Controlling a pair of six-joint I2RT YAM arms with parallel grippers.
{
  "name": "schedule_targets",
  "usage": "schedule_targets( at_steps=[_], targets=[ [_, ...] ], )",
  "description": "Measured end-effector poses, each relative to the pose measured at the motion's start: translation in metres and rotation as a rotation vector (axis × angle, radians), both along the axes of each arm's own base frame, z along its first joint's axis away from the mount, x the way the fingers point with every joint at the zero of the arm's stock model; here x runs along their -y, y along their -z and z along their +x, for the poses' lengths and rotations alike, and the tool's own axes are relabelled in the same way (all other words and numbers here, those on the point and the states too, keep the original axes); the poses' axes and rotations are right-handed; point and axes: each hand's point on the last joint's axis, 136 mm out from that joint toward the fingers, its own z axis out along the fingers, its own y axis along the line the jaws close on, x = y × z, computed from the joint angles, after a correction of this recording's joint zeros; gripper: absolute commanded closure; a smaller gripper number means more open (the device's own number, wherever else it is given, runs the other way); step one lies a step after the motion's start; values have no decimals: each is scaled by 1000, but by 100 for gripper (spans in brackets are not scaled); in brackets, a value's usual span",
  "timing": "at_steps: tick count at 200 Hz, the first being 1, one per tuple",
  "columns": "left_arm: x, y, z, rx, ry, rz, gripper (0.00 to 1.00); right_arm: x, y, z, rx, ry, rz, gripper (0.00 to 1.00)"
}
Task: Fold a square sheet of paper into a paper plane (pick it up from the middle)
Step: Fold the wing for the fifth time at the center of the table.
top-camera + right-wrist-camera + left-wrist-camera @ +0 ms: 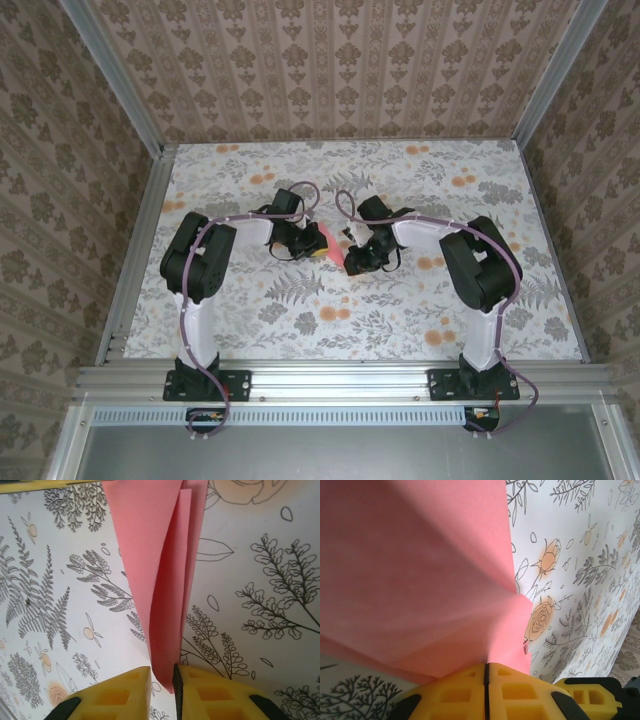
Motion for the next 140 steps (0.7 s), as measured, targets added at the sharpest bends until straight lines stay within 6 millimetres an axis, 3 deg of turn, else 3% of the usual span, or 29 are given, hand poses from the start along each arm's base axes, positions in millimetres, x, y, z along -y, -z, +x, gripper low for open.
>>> schedule_targets(
  at_steps=[83,140],
  targets=[
    [0,0,0,3,2,1,91,3,2,2,3,11,-18,91],
    [0,0,0,5,5,1,91,3,-5,5,14,36,-17,84]
  ],
)
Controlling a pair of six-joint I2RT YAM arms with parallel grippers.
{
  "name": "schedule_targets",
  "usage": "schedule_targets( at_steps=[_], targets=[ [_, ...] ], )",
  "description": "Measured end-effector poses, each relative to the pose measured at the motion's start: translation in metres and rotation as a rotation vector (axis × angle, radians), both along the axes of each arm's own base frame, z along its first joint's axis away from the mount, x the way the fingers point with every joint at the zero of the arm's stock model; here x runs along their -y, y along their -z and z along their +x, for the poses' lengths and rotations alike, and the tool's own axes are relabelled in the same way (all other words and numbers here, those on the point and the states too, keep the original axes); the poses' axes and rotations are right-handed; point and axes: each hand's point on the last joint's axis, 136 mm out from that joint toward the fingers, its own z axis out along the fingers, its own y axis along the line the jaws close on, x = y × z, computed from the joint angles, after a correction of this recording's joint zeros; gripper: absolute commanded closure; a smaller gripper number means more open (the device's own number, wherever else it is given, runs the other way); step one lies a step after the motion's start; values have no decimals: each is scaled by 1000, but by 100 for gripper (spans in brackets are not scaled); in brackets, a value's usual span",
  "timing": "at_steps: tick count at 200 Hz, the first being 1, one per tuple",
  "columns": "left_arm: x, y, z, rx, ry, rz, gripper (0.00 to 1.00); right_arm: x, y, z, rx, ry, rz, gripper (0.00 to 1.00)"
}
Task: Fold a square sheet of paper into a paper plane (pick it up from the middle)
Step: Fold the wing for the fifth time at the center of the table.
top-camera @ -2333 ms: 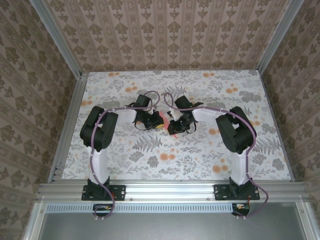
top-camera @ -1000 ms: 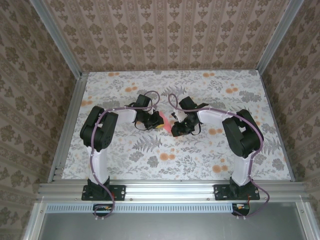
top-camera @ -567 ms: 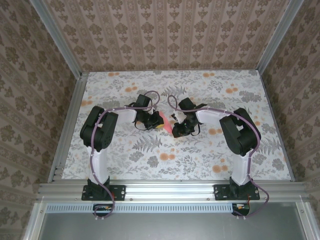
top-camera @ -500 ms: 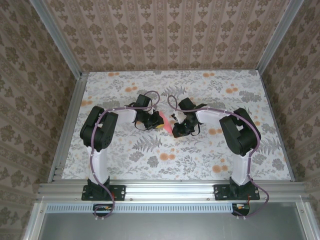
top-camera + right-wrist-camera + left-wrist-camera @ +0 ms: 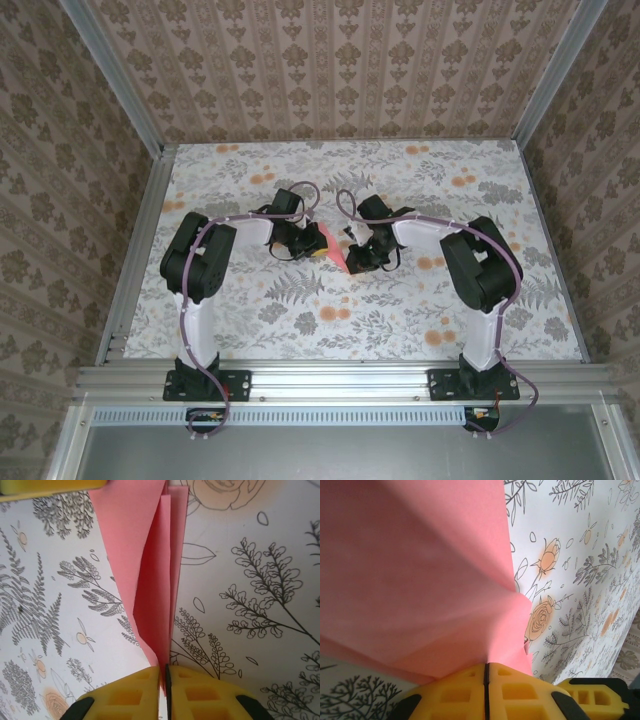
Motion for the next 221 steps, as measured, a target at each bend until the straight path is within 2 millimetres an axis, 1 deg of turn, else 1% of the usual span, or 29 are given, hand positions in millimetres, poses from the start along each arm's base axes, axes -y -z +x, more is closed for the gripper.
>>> schedule_targets(
  at_steps=[30,57,73,86,97,116,137,186,221],
  targets=[
    [0,0,0,0,0,0,91,-7,-24,5,56,-8,28,82],
    [0,0,0,0,0,-1,91,-28,-41,12,100,-47,64,83],
    [0,0,0,-1,0,0,91,-40,-45,14,103,-75,76,83],
    [0,0,0,-1,0,0,91,-46,-42,13,94,-91,78,83],
    [0,0,0,-1,1,0,91,-48,-35,11,76,-105,73,83],
    [0,0,0,-1,1,0,91,-45,-21,4,30,-115,53,83],
    [0,1,0,-3,1,0,91,-40,-11,2,2,-115,35,84],
    [0,1,0,-2,2,0,91,-31,-4,3,-15,-105,22,84],
    [0,0,0,2,6,0,91,-23,3,-1,-35,-92,12,84]
  ],
)
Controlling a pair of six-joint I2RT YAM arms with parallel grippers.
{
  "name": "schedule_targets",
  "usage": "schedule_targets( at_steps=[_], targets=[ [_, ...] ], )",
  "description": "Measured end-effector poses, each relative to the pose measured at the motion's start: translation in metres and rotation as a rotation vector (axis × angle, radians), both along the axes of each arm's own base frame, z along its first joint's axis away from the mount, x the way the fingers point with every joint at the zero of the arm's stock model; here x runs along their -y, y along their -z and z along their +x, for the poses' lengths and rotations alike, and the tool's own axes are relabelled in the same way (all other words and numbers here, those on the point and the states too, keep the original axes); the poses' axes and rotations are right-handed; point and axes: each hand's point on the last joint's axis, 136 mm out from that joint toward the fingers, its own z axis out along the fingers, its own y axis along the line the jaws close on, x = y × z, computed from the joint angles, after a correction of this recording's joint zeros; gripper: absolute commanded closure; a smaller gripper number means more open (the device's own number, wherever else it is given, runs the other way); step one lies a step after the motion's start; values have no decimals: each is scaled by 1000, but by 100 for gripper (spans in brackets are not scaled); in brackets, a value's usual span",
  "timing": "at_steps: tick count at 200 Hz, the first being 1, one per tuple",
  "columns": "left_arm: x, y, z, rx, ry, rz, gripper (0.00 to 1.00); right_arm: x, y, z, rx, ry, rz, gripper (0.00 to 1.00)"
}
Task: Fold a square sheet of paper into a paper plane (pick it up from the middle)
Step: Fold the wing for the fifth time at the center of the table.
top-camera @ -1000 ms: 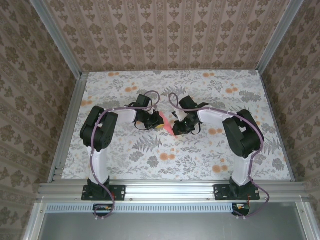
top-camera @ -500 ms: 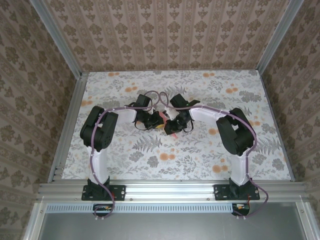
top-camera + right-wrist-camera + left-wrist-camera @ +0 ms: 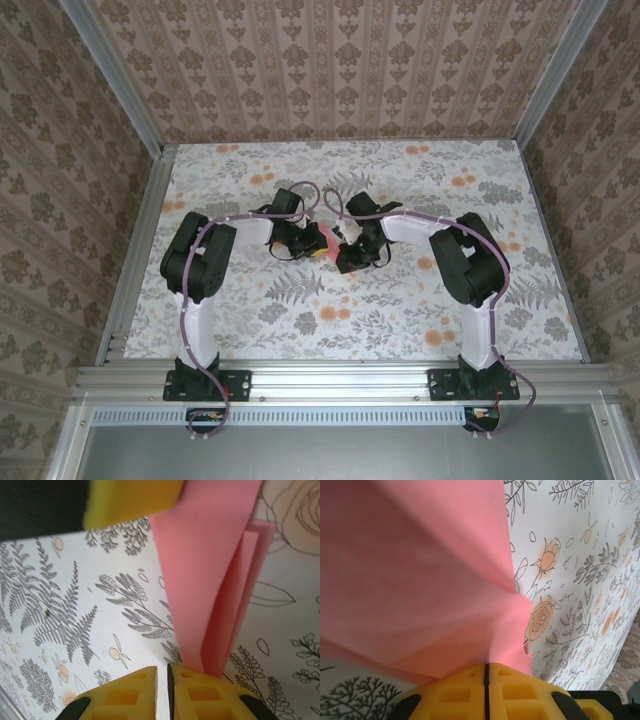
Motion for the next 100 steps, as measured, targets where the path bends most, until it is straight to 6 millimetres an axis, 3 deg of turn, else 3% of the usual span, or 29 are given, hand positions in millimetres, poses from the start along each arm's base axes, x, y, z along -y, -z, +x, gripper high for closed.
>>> schedule_targets(
  at_steps=[100],
  targets=[
    [0,0,0,0,0,0,91,5,6,1,-1,24,27,86]
  ],
)
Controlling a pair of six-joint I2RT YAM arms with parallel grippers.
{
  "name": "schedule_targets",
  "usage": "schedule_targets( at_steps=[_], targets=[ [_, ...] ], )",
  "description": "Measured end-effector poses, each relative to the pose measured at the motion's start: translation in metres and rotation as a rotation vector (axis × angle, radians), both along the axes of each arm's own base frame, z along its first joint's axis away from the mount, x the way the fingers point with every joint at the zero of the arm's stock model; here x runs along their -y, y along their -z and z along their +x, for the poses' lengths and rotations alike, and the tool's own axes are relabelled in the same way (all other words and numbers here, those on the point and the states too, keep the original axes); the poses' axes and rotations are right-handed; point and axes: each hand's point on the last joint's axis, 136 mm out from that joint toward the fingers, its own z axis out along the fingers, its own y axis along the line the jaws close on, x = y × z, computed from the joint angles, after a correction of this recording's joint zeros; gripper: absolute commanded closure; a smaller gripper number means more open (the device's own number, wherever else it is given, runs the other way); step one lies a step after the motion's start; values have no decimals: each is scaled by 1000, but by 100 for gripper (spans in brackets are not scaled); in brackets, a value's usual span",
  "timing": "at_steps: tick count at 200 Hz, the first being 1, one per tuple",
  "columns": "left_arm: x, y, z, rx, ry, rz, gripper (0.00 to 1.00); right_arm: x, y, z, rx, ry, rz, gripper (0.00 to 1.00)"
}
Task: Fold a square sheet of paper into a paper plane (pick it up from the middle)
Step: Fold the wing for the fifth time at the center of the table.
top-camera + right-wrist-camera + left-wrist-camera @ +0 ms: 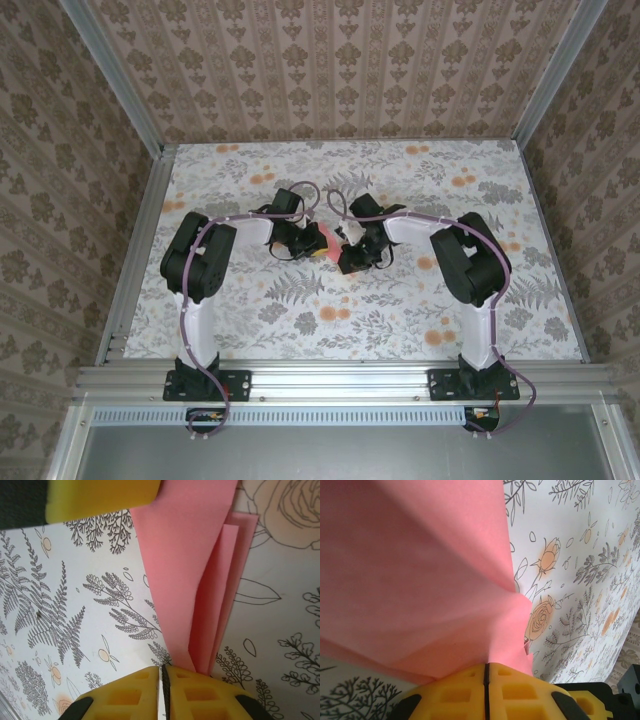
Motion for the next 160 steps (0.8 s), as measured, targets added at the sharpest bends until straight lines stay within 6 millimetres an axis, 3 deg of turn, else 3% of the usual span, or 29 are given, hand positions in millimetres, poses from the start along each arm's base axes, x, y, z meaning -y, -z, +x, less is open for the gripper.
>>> schedule_targets(
  at_steps=[60,101,130,160],
  targets=[
    [0,0,0,-1,1,-1,91,6,0,-2,-1,76,122,86],
    [0,0,0,-1,1,-2,91,21,-6,-14,-22,115,105,86],
    [0,0,0,-1,1,-1,91,19,-23,-13,5,114,109,85],
    [1,0,0,-4,2,0,91,0,-46,2,74,88,136,84]
  ],
)
